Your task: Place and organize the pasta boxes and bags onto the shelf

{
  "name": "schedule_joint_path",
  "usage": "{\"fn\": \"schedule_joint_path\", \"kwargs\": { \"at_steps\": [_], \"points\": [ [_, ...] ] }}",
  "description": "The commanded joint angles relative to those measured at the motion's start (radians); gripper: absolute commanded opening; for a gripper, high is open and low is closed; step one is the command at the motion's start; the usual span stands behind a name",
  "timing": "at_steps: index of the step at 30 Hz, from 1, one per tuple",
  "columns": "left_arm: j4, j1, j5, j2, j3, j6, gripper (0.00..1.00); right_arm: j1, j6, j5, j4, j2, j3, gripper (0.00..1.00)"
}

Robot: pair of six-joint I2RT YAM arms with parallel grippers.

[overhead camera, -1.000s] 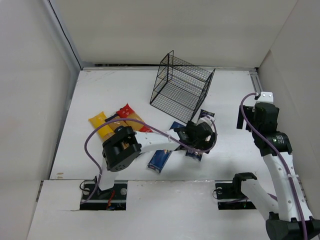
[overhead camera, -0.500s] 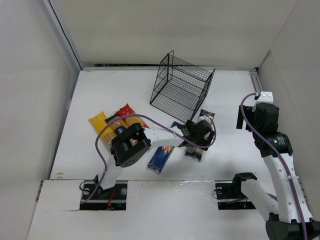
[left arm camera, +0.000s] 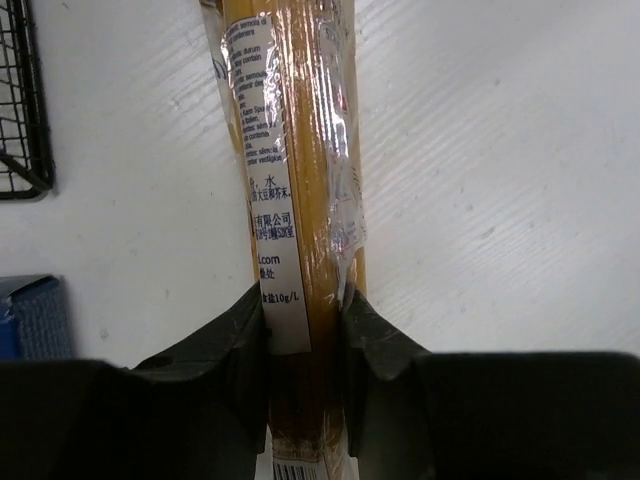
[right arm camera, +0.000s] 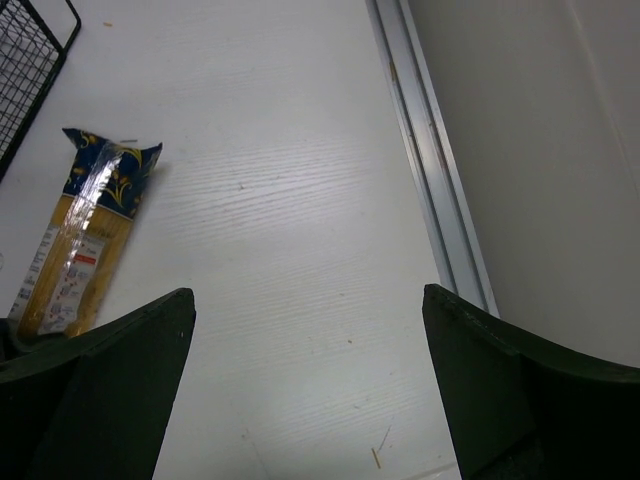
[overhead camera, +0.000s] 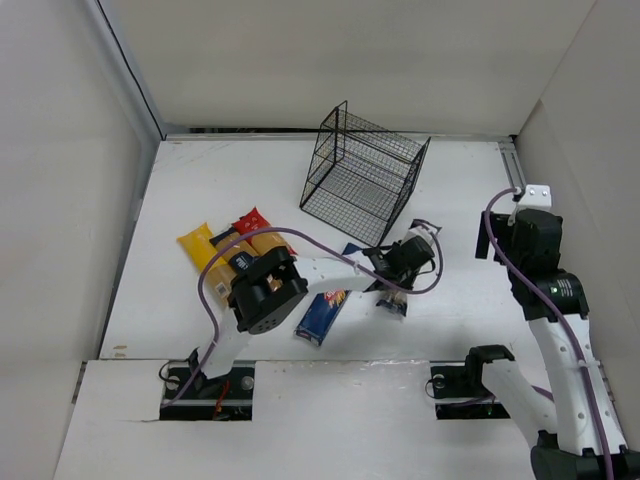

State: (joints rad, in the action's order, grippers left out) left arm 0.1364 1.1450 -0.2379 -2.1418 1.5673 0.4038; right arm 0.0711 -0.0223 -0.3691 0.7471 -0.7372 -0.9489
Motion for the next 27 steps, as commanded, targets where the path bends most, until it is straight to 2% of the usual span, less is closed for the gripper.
{"fn": "schedule_joint_path", "kwargs": {
  "at_steps": [1,2,6,14,18,23,27],
  "points": [
    [0.048,0.035,-0.070,0.101,-0.073,-0.054,0.00,-0.007,0.011,-0.033,-0.051,0.042,-0.004,0.99],
    [0.005,0.048,-0.084,0.174,-0.087,-0.110,0.00,-0.007,0.012,-0.042,-0.051,0.057,-0.004,0.99],
    [-0.050,0.081,-0.109,0.356,-0.144,-0.180,0.00,-0.007,0.012,-0.042,-0.060,0.091,-0.004,0.99],
    [-0.135,0.081,-0.130,0.758,-0.387,-0.204,0.00,-0.007,-0.008,-0.010,-0.083,0.114,0.022,0.98],
    [-0.084,0.056,-0.213,0.833,-0.456,-0.180,0.00,-0.007,-0.008,-0.010,-0.083,0.104,0.022,0.97],
    [-0.020,-0.031,-0.224,0.931,-0.556,-0.135,0.00,-0.007,-0.018,0.001,-0.083,0.104,0.022,0.97],
    [0.005,-0.100,-0.181,1.016,-0.647,-0.126,0.00,-0.007,-0.018,0.010,-0.101,0.095,0.022,0.97]
  ]
}}
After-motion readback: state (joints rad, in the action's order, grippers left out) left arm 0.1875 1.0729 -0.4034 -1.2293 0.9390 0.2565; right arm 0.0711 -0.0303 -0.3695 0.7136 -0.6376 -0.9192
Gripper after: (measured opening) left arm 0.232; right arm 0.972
